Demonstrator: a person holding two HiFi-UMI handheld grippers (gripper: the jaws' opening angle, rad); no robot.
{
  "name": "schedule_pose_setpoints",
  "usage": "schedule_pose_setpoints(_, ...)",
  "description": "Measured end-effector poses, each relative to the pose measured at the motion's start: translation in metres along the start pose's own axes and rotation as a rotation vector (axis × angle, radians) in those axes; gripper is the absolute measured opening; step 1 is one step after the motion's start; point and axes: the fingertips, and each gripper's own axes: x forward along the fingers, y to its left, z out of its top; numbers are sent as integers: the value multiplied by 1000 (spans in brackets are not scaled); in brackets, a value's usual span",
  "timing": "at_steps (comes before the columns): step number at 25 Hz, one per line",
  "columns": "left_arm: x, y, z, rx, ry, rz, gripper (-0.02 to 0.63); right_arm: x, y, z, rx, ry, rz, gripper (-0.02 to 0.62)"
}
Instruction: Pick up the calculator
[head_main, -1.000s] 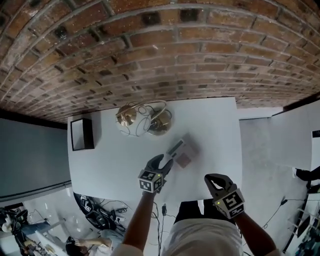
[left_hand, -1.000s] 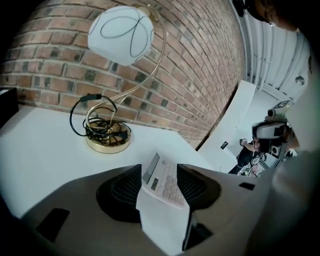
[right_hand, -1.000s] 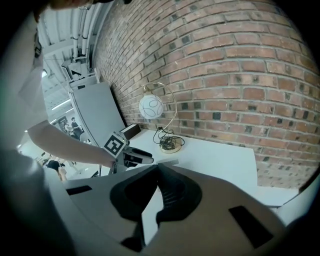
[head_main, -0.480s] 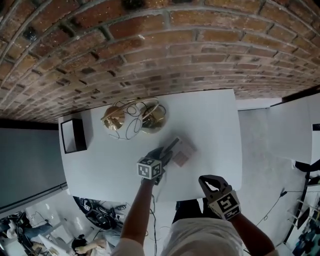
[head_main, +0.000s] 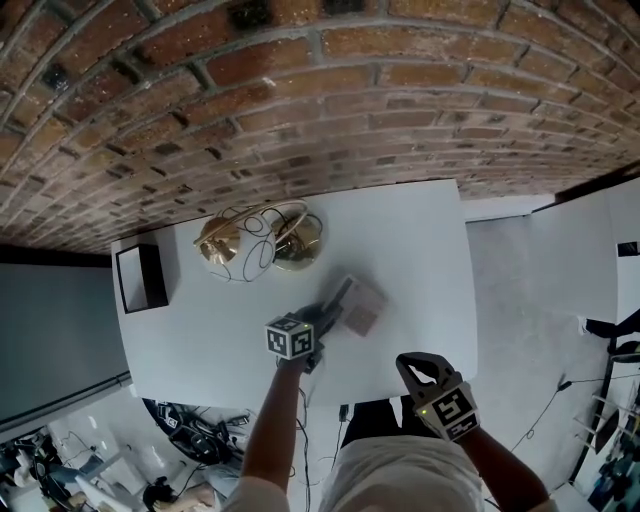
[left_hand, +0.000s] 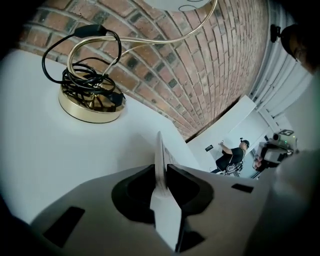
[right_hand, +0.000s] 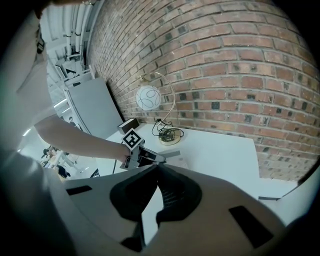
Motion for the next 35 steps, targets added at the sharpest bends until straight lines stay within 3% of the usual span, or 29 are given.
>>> schedule_pose_setpoints(7, -13, -17, -6, 14, -19, 4, 87, -11, 3, 6, -24, -18, -9, 12)
schedule_pose_setpoints(12, -27, -26, -7, -25, -74, 4, 86, -21, 12, 8, -34, -31, -10, 12)
schedule_pose_setpoints(27, -110, -91, 11, -151, -343, 46, 86, -72, 26, 19, -101, -105, -22, 12)
schedule_pose_setpoints(35, -160, -140, 4, -231, -499, 83, 84, -110, 38, 21, -102, -140, 22, 12)
